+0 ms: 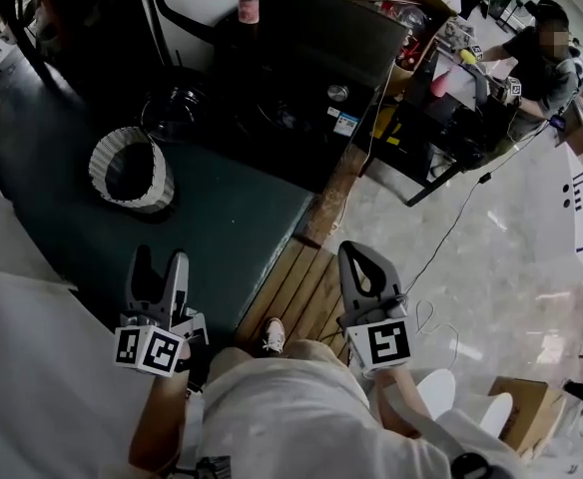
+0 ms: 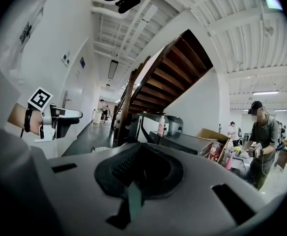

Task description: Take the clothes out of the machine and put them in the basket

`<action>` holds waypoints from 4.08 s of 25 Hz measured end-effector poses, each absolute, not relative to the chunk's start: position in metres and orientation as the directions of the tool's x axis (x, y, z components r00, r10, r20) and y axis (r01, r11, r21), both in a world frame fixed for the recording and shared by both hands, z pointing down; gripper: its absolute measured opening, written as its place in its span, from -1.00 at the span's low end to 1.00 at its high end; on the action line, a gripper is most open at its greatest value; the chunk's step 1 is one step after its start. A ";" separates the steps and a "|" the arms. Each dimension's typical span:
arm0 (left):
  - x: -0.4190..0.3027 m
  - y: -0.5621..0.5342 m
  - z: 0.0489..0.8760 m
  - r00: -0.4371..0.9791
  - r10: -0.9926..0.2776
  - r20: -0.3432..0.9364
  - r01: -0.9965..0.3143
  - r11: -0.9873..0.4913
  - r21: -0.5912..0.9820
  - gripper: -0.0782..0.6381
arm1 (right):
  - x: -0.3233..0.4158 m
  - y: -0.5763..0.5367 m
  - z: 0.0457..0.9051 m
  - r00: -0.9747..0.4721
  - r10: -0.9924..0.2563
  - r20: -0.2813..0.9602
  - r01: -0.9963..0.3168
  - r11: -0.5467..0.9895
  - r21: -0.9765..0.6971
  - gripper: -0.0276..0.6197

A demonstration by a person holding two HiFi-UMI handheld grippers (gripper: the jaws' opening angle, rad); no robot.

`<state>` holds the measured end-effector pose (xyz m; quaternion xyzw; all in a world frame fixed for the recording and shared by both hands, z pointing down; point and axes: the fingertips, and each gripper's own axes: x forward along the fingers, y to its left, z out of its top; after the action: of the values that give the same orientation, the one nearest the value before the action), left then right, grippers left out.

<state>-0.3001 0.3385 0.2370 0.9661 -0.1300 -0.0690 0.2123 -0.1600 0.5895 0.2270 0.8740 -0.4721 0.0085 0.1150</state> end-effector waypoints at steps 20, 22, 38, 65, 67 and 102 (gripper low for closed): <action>-0.213 0.308 0.249 0.954 -0.296 -0.044 -0.248 -0.863 0.440 0.55 | -0.079 0.581 0.251 0.560 -0.809 0.181 -0.829 -0.546 0.125 -0.88; -0.199 0.294 0.258 0.960 -0.279 -0.029 -0.238 -0.864 0.445 0.55 | -0.066 0.564 0.256 0.564 -0.802 0.198 -0.826 -0.549 0.129 -0.88; -0.005 0.107 0.271 0.994 0.096 0.061 0.063 -0.910 0.410 0.55 | 0.034 0.351 0.236 0.678 -0.623 0.391 -0.715 -0.682 0.155 -0.88; 0.135 0.173 0.324 0.956 0.245 0.164 0.157 -0.894 0.419 0.55 | 0.130 0.369 0.292 0.693 -0.605 0.392 -0.680 -0.729 0.077 -0.88; 0.141 0.173 0.344 0.953 0.254 0.163 0.168 -0.895 0.414 0.55 | 0.135 0.362 0.303 0.690 -0.615 0.382 -0.687 -0.722 0.078 -0.88; 0.314 0.157 0.753 0.883 0.445 -0.149 0.469 -0.823 0.320 0.55 | 0.256 0.274 0.739 0.713 -0.664 0.228 -0.699 -0.646 0.306 -0.88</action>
<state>0.3138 0.1566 0.7527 0.9542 0.2393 -0.0341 0.1760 0.2559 0.2737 0.7392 0.9059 -0.3761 0.0474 0.1887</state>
